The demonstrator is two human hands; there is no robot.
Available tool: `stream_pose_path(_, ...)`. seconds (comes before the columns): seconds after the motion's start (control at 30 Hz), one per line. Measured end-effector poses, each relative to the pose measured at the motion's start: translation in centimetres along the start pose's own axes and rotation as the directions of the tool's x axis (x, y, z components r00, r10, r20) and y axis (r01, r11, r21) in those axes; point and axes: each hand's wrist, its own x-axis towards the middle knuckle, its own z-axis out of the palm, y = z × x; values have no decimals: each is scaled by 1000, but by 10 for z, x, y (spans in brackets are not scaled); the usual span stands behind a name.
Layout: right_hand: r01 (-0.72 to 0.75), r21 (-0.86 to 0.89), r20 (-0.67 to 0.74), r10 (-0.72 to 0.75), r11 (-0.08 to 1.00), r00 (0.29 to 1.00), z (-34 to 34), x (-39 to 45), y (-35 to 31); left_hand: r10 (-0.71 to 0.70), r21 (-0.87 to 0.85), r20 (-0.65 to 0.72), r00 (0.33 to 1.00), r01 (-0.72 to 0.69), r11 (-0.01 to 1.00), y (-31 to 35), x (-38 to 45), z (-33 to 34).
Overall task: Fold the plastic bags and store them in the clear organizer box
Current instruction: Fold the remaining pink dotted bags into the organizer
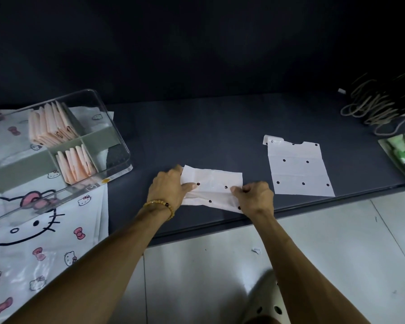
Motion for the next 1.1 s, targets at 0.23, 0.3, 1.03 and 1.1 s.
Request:
stream_pose_path(0.23, 12, -51, -35, -14, 999, 999, 2, 1, -1, 401, 388, -231, 886, -294, 873, 5, -27, 10)
stream_pose_path(0.3, 33, -92, -31, -36, 995, 999, 1, 1, -2, 543, 427, -168, 823, -436, 792, -3, -35, 22)
stream_pose_path(1.03, 633, -483, -12, -727, 605, 686, 25, -43, -18, 545, 366, 125, 829, -549, 751, -30, -27, 18)
stream_pose_path(1.1, 713, -471, 145, -752, 519, 643, 46, -53, -15, 539, 380, 148, 829, -551, 743, -29, -26, 18)
